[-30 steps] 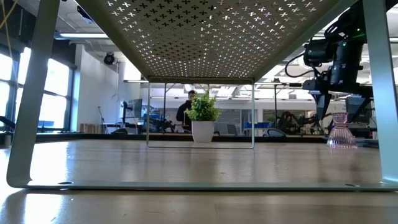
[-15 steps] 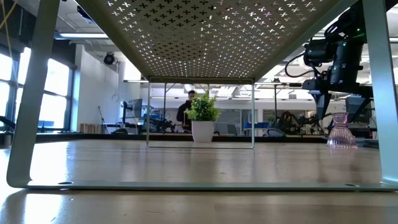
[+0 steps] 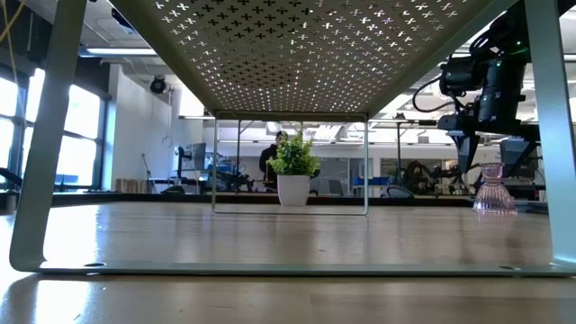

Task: Pick & Place candle stick holders
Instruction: Put the purple candle holder on the shelf

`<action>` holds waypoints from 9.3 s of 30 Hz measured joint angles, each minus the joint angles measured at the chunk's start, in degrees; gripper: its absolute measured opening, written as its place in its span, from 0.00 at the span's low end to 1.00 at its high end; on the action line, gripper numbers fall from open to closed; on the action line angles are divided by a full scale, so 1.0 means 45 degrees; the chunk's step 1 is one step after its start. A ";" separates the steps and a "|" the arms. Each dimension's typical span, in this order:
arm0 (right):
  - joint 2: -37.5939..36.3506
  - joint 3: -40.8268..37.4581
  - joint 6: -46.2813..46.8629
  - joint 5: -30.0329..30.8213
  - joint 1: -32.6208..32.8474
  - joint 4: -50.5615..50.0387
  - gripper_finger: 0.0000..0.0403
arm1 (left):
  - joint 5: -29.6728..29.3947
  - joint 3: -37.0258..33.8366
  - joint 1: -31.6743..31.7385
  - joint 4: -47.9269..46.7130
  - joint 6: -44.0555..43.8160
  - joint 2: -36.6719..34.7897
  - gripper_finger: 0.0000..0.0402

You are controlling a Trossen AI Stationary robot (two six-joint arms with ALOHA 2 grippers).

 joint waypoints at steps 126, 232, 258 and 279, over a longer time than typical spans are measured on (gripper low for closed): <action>0.0000 0.0000 -0.0838 -0.1314 0.1202 0.0529 0.76 | 0.0010 0.0010 0.0000 -0.0568 -0.0245 0.0228 0.99; 0.2147 0.0000 0.0629 0.2439 0.0426 0.1744 0.69 | 0.0055 -0.1190 0.0000 0.0199 -0.0002 0.0223 0.99; 0.2123 0.0034 -0.0018 0.2460 0.1181 0.1965 0.34 | 0.0049 -0.1185 0.0000 0.0199 -0.0006 0.0223 0.99; -0.3568 0.0017 0.0500 0.0418 0.4635 0.0275 0.34 | 0.0170 -0.1180 0.0000 0.0204 -0.0087 0.0219 0.99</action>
